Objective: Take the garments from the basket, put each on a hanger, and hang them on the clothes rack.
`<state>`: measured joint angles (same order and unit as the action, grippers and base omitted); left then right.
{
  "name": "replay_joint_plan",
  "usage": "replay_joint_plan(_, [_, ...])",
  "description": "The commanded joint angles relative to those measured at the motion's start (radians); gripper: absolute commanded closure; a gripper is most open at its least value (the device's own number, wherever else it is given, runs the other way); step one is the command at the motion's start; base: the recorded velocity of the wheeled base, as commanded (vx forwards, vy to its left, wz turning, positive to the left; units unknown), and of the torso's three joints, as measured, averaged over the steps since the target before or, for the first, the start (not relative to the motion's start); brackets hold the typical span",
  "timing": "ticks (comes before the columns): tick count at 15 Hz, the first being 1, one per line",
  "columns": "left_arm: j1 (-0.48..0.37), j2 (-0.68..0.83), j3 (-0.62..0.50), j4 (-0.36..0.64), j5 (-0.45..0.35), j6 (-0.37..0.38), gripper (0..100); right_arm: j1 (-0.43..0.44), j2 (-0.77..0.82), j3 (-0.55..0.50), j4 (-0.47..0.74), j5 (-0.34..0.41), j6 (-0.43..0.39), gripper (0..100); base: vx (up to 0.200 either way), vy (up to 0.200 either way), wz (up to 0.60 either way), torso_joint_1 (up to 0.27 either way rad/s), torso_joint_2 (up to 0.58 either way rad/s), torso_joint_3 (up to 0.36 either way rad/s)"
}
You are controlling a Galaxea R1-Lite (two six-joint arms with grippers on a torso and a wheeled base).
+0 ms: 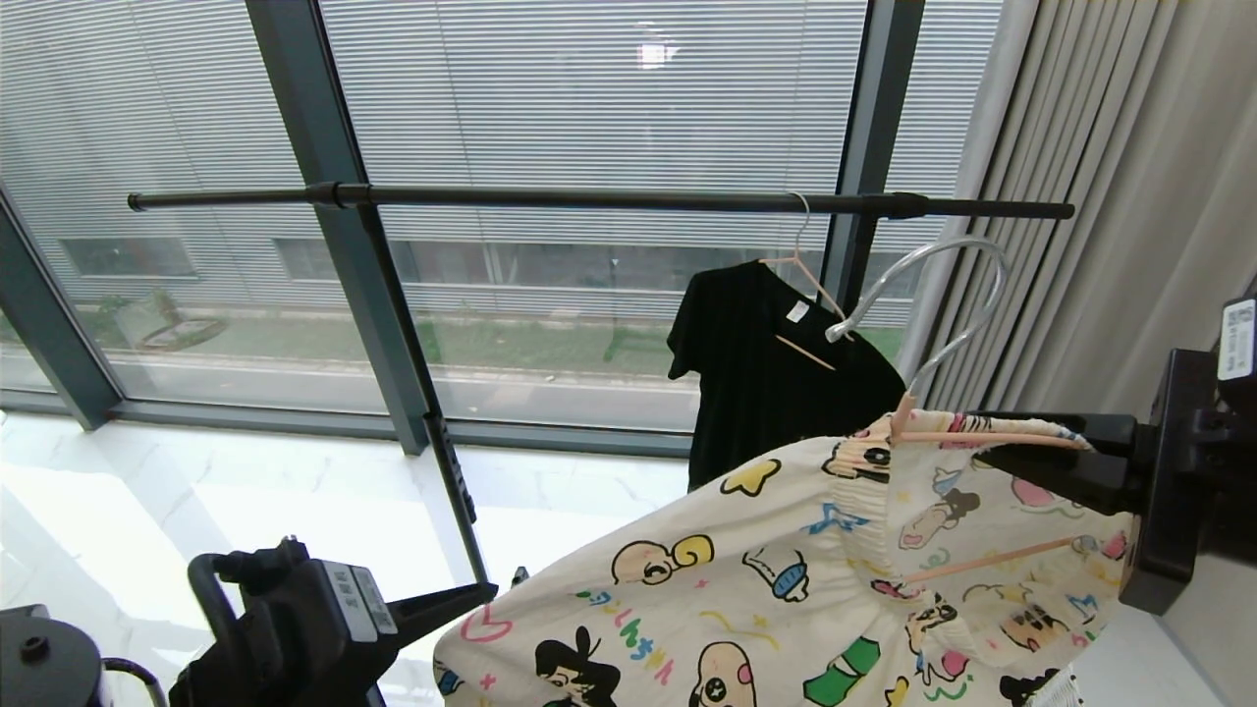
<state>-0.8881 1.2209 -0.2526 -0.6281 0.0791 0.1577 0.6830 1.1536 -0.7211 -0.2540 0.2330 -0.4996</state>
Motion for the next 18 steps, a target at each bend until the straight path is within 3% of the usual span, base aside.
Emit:
replay_joint_plan(1, [0.026, 0.058, 0.003, -0.019, 0.001, -0.001, 100, 0.007, -0.005, 0.000, -0.001, 0.000, -0.001, 100, 0.000, 0.000, 0.00, 0.000, 0.00, 0.000])
replay_joint_plan(5, [0.057, 0.058, 0.026, -0.021, 0.007, 0.005, 100, 0.007, -0.005, 0.000, -0.001, 0.000, -0.001, 100, 0.000, 0.000, 0.00, 0.000, 0.00, 0.000])
replay_joint_plan(10, [0.259, 0.051, 0.052, -0.024, 0.021, 0.000, 100, 0.004, -0.006, 0.000, -0.002, -0.001, 0.001, 100, 0.000, 0.000, 0.00, 0.000, 0.00, 0.000])
replay_joint_plan(16, [0.233, 0.051, 0.044, -0.042, 0.030, 0.031, 100, 0.004, -0.005, 0.002, -0.002, -0.003, 0.001, 100, 0.000, 0.000, 0.00, 0.000, 0.00, 0.000])
replay_joint_plan(17, [0.232, 0.052, 0.044, -0.053, 0.031, 0.036, 0, 0.004, -0.003, 0.003, -0.001, -0.003, 0.001, 100, 0.000, 0.000, 0.00, 0.000, 0.00, 0.000])
replay_joint_plan(18, [0.232, 0.051, 0.044, -0.055, 0.031, 0.036, 0, 0.004, -0.003, 0.003, -0.001, -0.003, 0.001, 100, 0.000, 0.000, 0.00, 0.000, 0.00, 0.000])
